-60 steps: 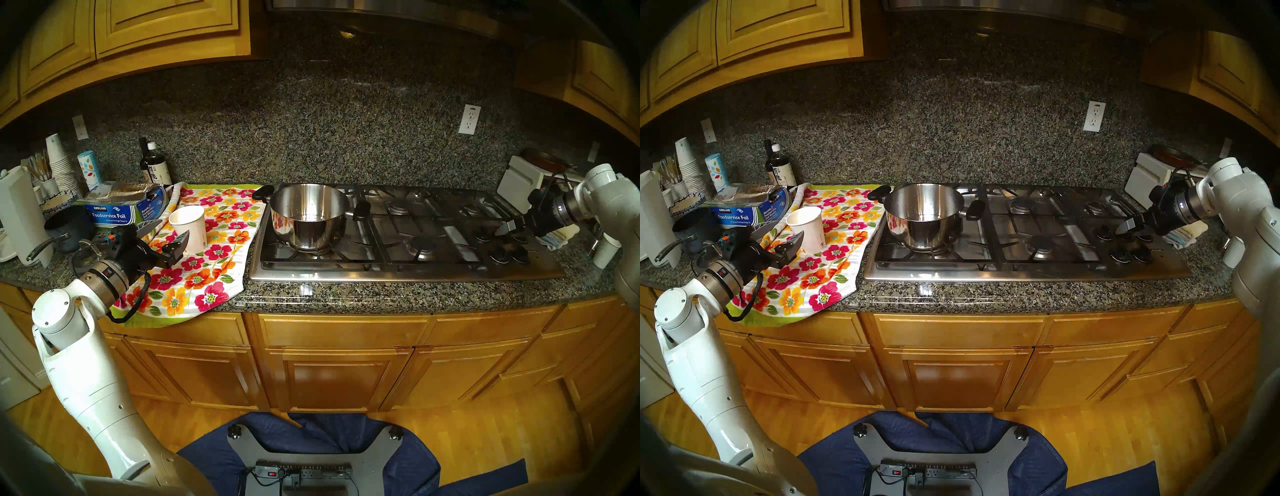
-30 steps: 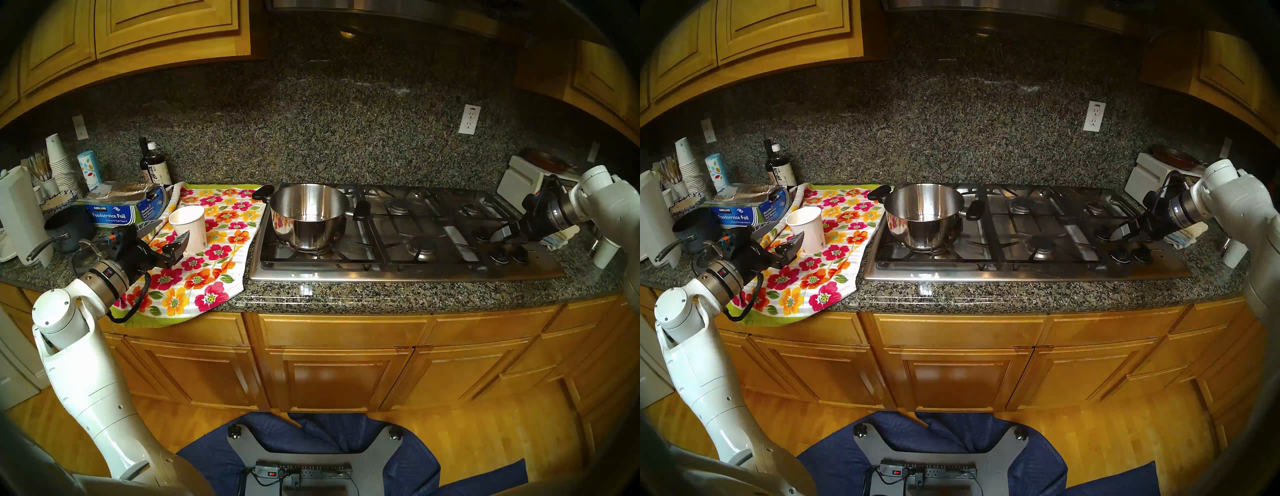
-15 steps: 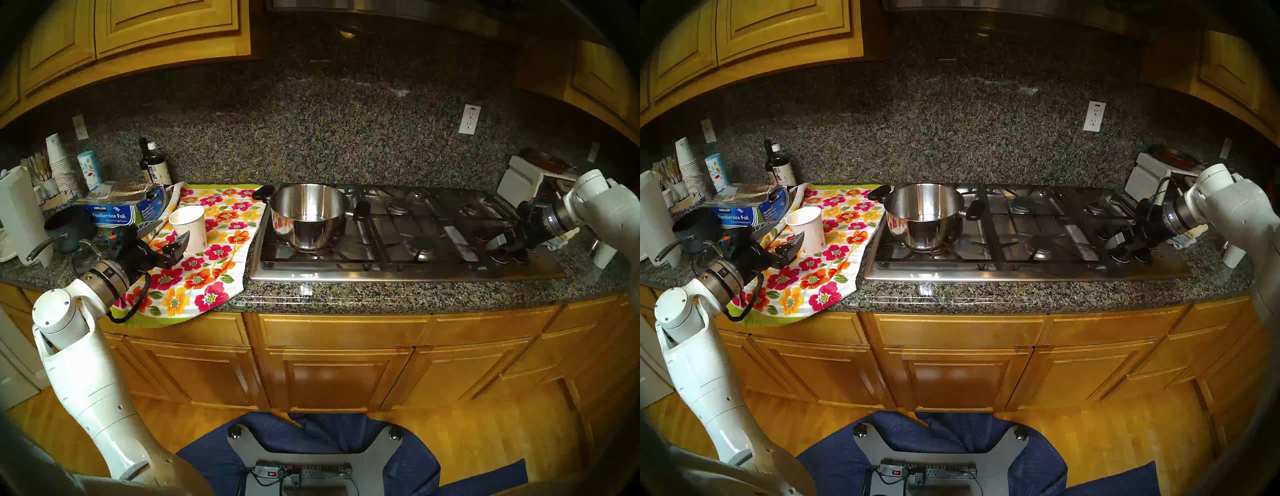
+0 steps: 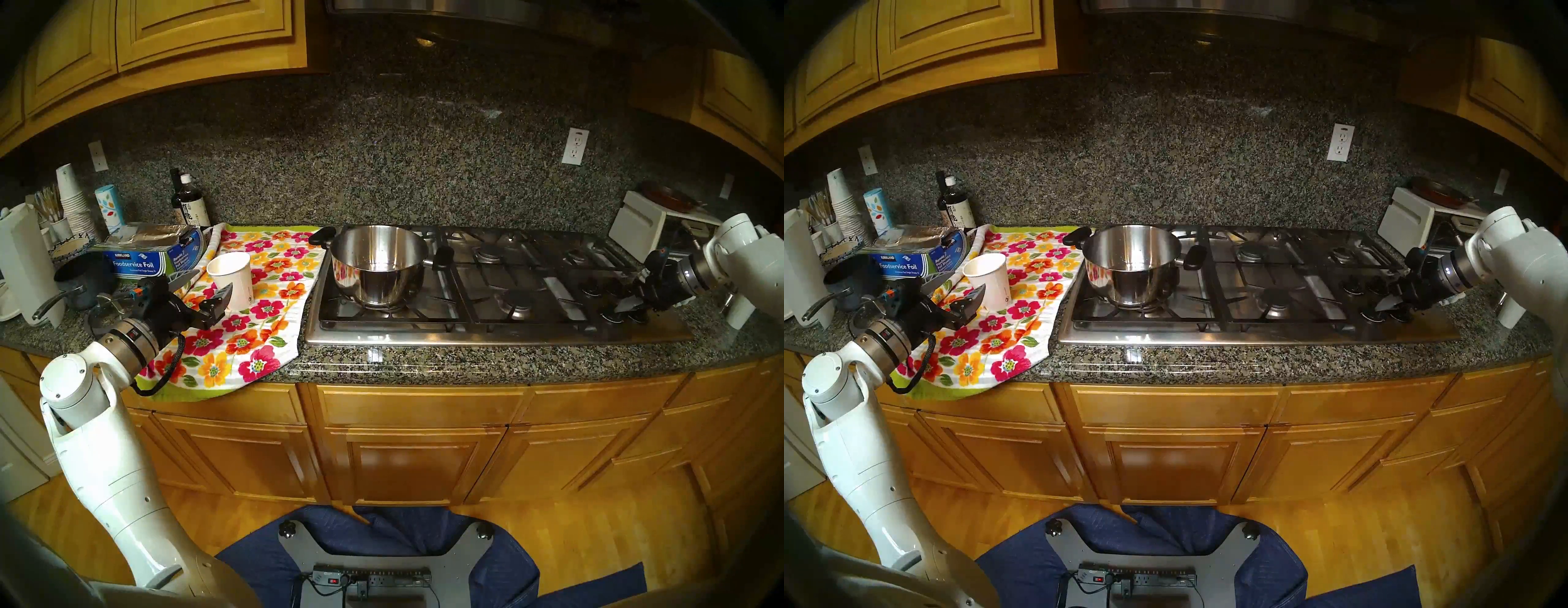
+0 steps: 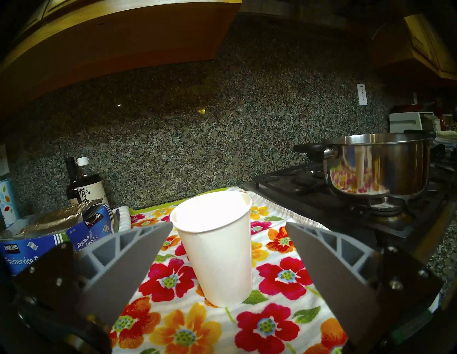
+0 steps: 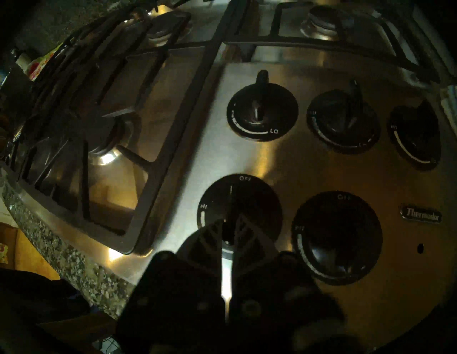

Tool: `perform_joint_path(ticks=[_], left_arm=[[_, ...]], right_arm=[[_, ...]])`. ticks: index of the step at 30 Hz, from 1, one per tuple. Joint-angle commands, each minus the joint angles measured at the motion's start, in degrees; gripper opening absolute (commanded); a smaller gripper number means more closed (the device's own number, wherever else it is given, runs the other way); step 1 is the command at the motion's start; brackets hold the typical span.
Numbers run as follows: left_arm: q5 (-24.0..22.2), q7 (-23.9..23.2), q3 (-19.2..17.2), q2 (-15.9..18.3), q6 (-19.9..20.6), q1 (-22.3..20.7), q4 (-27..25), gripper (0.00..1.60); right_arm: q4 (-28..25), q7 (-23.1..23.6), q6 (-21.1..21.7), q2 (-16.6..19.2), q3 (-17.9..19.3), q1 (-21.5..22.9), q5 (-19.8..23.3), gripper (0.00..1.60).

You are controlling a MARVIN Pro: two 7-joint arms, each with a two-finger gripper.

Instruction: Pick up the water cup, pour water into the pot, turn on the stove

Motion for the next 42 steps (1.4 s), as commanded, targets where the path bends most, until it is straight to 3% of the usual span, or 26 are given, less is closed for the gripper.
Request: perform_joint_path(ticks=[1,16,19,20,22,23,24,30,42], left_arm=[[-0.68,0.09,-0.1,0.46,-0.1,-1.3,-1.31,1.6],[-0.78,0.18,-0.05,0.54,-0.11,-1.34,-1.39,1.6],[-0.81,0.19,-0.05,0.54,-0.11,-1.35,-1.42,1.6],[-0.82,0.2,-0.05,0.55,-0.11,-1.36,-1.43,1.6],[-0.83,0.21,-0.05,0.55,-0.1,-1.36,-1.44,1.6],[-0.84,0.22,-0.05,0.56,-0.1,-1.36,-1.44,1.6],[-0.84,0.22,-0.05,0.56,-0.1,-1.36,-1.45,1.6],[-0.91,0.25,-0.05,0.56,-0.09,-1.39,-1.51,1.6],[-1.09,0.31,-0.11,0.52,-0.05,-1.47,-1.64,1.6]], right_arm=[[-5.78,1.55,0.45,2.69,0.75,1.42,0.7,0.0],[-15.59,0.71,0.93,6.96,0.9,1.7,1.03,0.0],[-20.08,0.26,1.38,8.74,1.17,2.23,1.21,0.0],[-19.09,0.25,1.41,8.53,1.23,2.29,1.29,0.16],[-21.96,-0.5,1.74,9.83,1.42,2.65,1.26,0.83],[-21.4,-0.66,1.76,9.87,1.49,2.78,1.18,1.43],[-22.98,-0.99,1.91,10.72,1.61,3.01,1.07,1.6],[-29.04,-2.65,2.98,15.14,2.31,4.12,0.83,1.6],[-35.89,-6.93,5.53,17.79,4.01,6.57,-0.07,1.6]])
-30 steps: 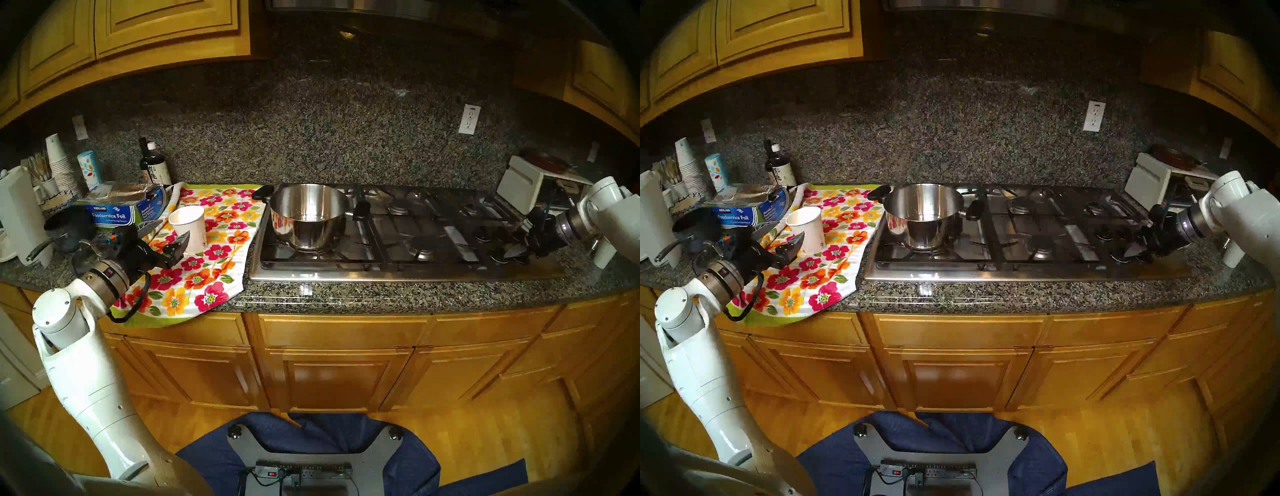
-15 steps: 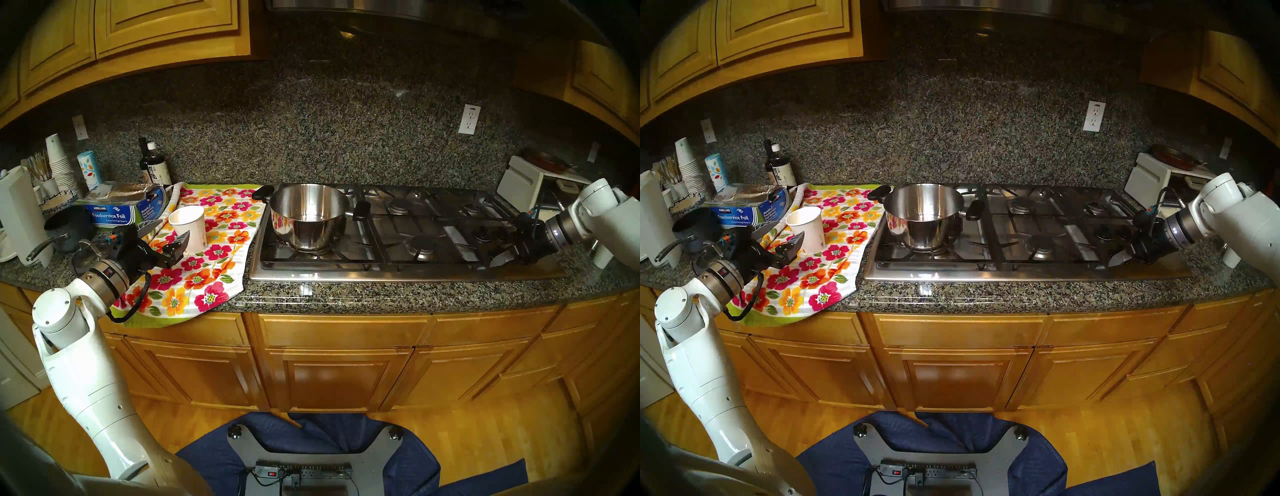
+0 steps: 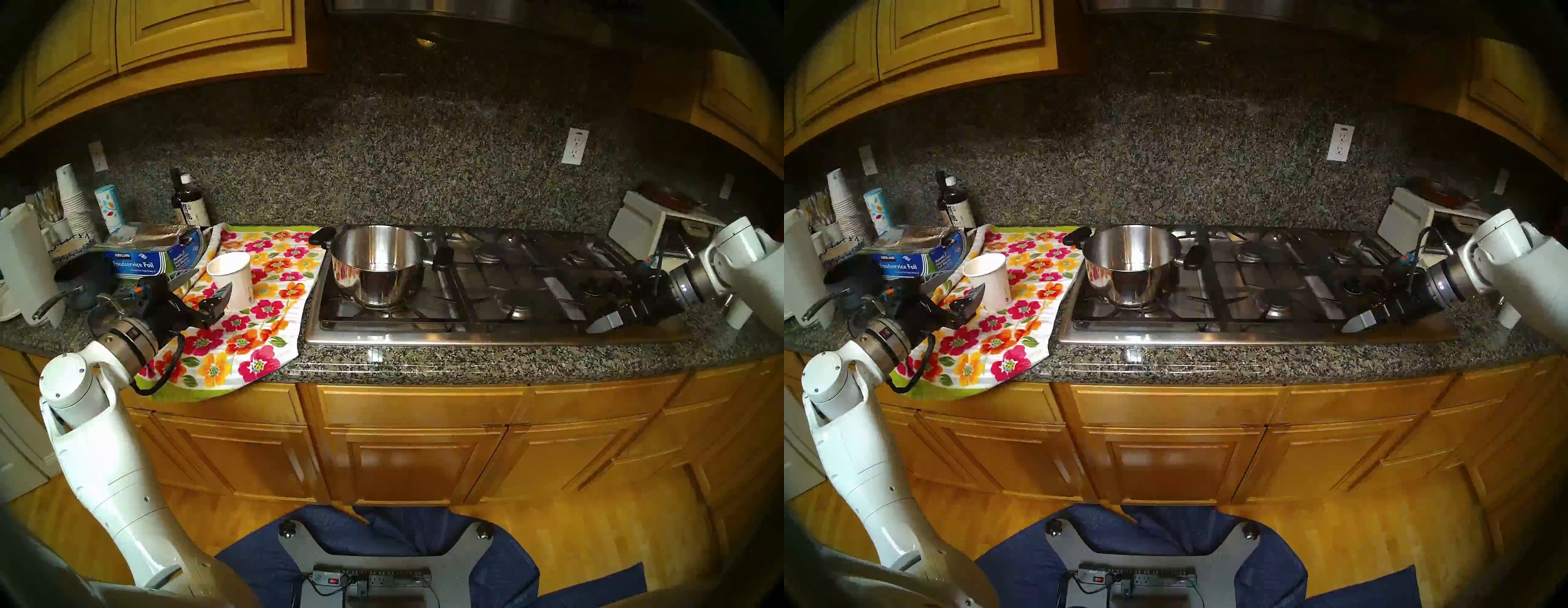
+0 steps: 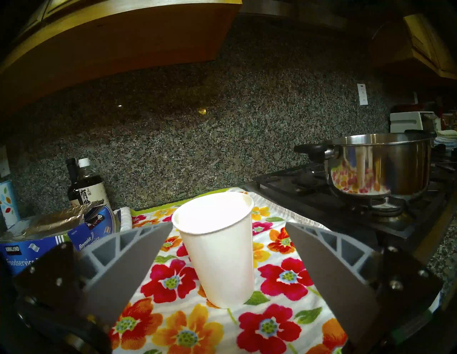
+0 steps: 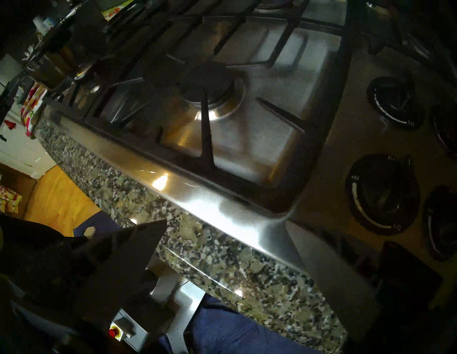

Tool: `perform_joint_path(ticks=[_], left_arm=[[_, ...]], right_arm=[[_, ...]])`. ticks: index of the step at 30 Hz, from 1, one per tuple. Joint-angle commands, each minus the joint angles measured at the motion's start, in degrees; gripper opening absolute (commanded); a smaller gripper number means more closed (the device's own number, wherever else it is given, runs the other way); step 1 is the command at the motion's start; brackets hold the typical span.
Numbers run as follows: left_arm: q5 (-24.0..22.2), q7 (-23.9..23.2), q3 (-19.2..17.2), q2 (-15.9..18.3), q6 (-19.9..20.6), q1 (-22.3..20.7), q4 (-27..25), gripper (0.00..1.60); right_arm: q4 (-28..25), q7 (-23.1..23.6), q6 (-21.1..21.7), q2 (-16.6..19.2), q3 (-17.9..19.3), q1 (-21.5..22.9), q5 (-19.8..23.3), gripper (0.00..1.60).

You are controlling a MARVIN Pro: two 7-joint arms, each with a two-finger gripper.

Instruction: Pick up the water cup, pour water into the pot, turn on the stove

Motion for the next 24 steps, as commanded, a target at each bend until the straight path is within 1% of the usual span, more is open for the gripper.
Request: perform_joint_path(ticks=[1,8,16,24], left_arm=[[-1.0,0.06,-0.2,0.34,0.0,-1.5,-1.57,1.6],[-1.15,0.07,-0.27,0.29,0.04,-1.56,-1.67,1.6],[-1.29,0.06,-0.35,0.22,0.09,-1.61,-1.77,1.6],[-1.49,0.03,-0.45,0.12,0.17,-1.67,-1.91,1.6]], right_arm=[[-3.71,-2.77,1.52,2.81,2.77,3.83,-0.64,1.6],[-6.37,-6.63,3.4,3.61,2.99,4.16,-1.54,1.6],[-9.16,-12.36,5.08,4.24,3.49,4.94,-3.18,1.6],[-11.96,-18.29,6.33,4.64,4.23,5.51,-3.47,1.6]])
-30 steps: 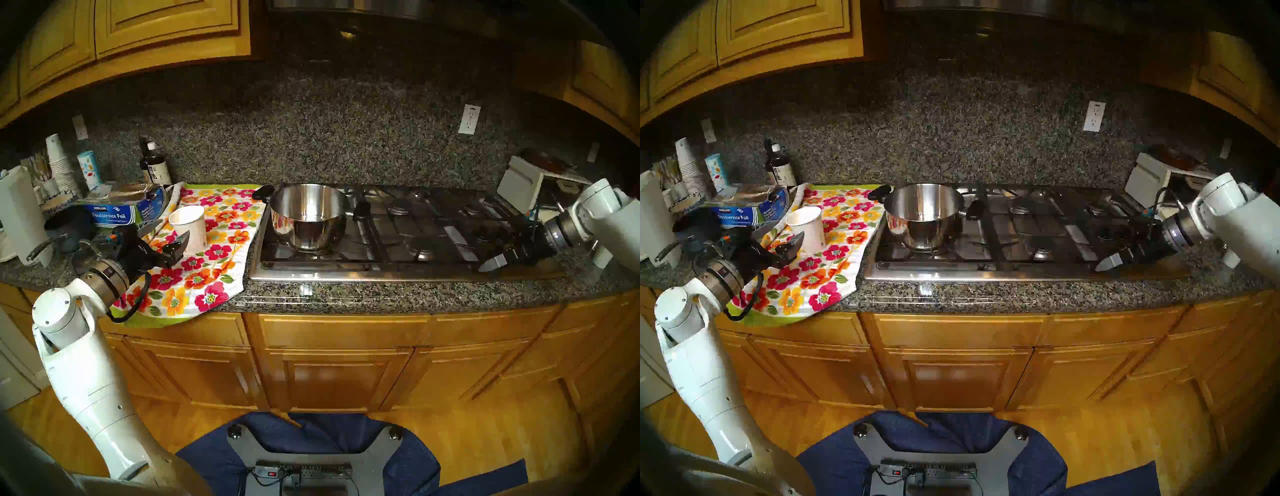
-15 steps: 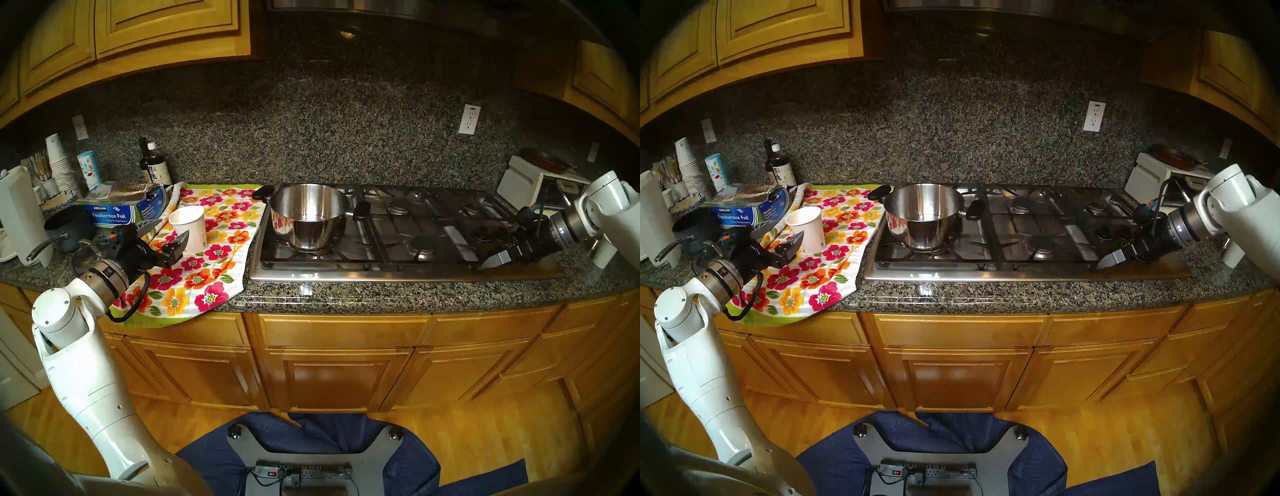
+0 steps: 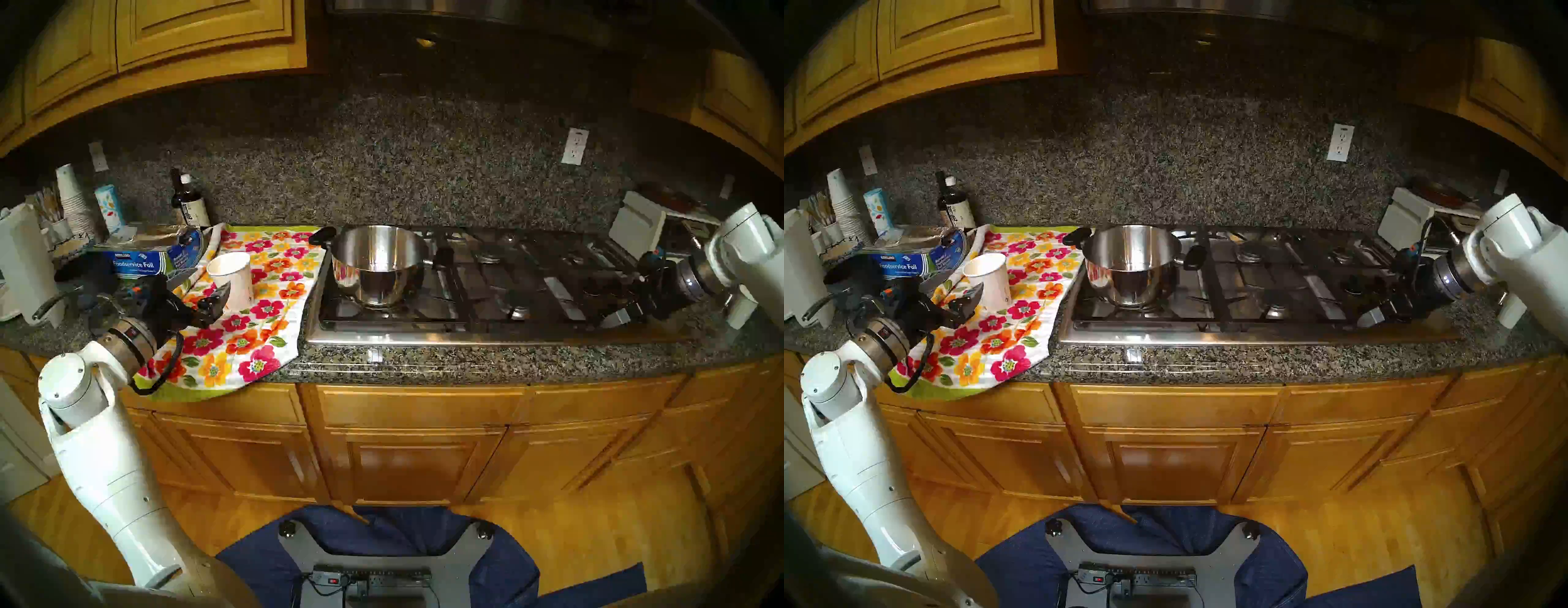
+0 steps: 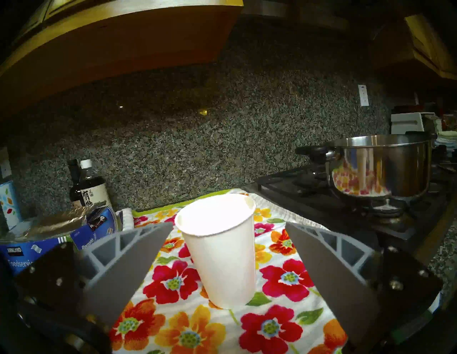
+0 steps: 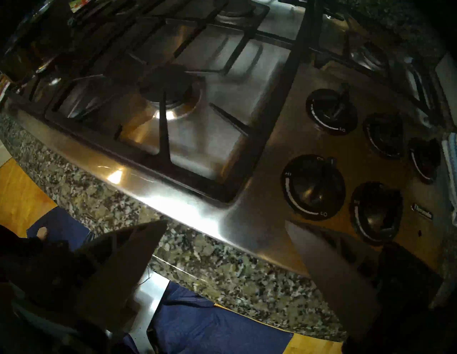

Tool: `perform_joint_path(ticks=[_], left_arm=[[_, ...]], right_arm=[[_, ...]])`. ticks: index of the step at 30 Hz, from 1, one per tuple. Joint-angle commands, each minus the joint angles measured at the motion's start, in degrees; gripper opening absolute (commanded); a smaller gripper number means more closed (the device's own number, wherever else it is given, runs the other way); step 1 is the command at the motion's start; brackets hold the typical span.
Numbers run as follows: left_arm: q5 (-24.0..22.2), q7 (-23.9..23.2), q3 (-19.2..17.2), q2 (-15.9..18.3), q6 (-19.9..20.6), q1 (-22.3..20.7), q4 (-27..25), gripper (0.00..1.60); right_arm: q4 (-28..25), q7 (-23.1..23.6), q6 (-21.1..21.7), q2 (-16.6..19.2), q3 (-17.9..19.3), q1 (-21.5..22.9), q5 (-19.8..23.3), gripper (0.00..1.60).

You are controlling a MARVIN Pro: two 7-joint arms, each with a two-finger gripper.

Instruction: Pick up the water cup, pour water into the pot, turn on the stove

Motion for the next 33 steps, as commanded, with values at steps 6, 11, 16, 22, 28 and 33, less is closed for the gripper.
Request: perform_joint_path(ticks=[6,11,16,22,28,33], left_arm=[[-1.45,-0.04,-0.27,0.06,0.23,-1.67,-1.78,1.6],[-1.64,-0.06,-0.35,-0.01,0.31,-1.69,-1.86,1.6],[-1.78,-0.08,-0.41,-0.07,0.38,-1.72,-1.93,1.6],[-1.88,-0.09,-0.45,-0.11,0.51,-1.73,-1.98,1.6],[-1.96,-0.1,-0.47,-0.12,0.7,-1.74,-2.04,1.6],[-2.0,-0.11,-0.48,-0.12,0.9,-1.75,-2.09,1.6]], right_arm=[[-4.15,-9.15,1.22,0.82,2.48,2.23,0.84,1.6],[-5.71,-13.68,1.31,0.95,2.4,1.85,2.63,1.6],[-7.0,-18.17,0.68,1.03,2.19,1.37,4.98,1.6],[-8.07,-22.68,-0.18,1.1,1.94,0.94,7.84,1.6],[-8.93,-27.59,-1.24,1.14,1.68,0.59,11.22,1.6],[-9.6,-31.77,-2.25,1.18,1.41,0.33,14.22,1.6]])
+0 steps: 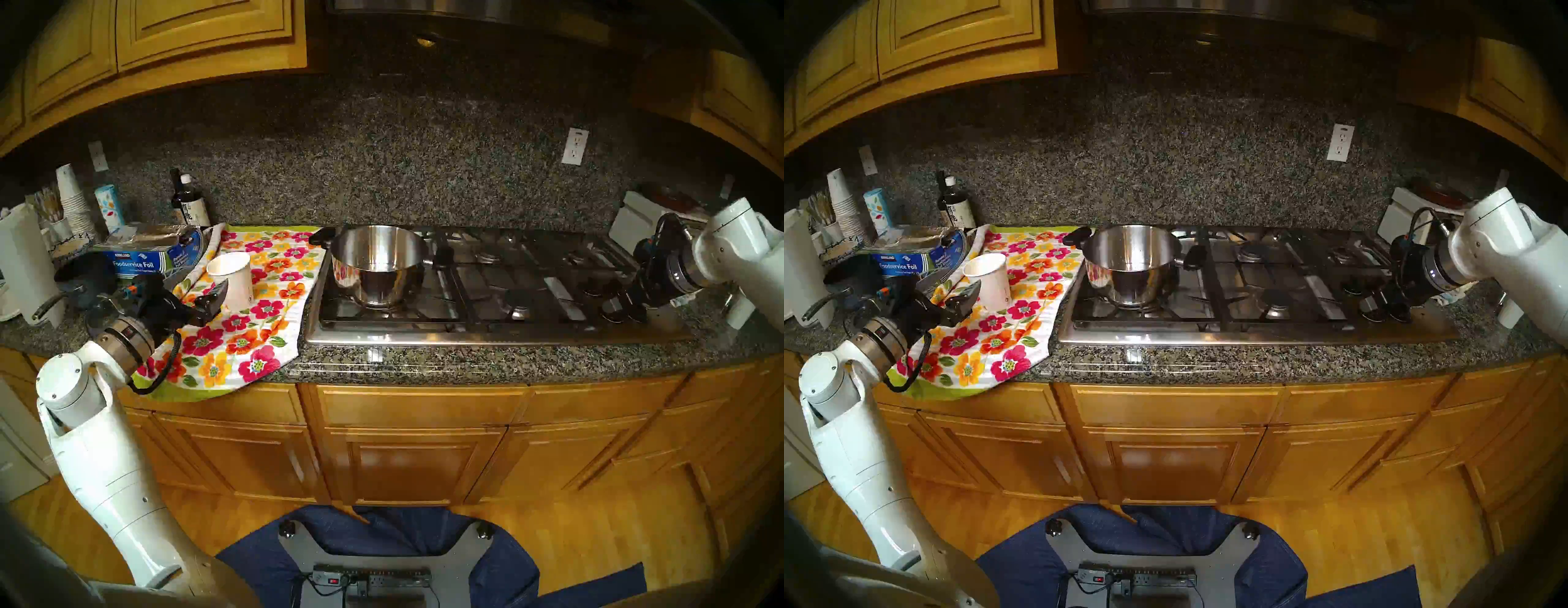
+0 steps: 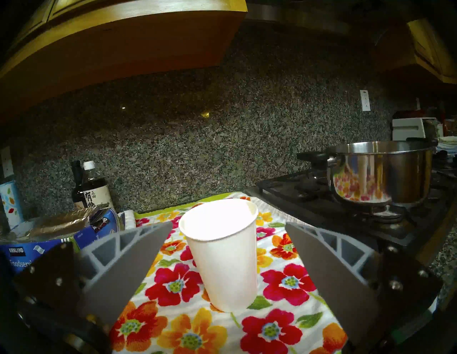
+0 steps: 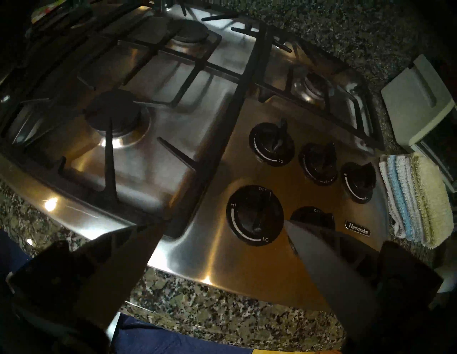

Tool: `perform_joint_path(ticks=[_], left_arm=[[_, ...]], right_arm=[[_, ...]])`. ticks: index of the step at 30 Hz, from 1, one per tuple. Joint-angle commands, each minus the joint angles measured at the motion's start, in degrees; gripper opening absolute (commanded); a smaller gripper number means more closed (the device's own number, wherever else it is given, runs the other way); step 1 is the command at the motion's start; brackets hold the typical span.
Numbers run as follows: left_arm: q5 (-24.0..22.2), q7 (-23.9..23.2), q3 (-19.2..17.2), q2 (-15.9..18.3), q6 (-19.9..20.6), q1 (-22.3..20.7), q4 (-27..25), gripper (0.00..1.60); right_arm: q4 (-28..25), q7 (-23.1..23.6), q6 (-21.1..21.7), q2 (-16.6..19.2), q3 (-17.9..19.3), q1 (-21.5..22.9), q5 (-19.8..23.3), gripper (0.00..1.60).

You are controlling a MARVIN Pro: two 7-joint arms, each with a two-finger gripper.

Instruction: Pick up the water cup, pour water into the pot, turn on the stove

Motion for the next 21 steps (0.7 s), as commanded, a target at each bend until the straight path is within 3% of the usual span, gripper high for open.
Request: perform_joint_path(ticks=[1,21], left_arm=[[-1.26,-0.1,0.01,0.11,0.15,-1.64,-1.64,1.6],[-1.43,-0.09,-0.01,0.1,0.54,-1.63,-1.77,1.6]], right_arm=[[-0.84,-5.88,-1.88,0.06,1.18,0.72,3.58,1.6],[-2.04,-20.87,-7.33,0.11,-0.69,-0.04,13.95,1.6]])
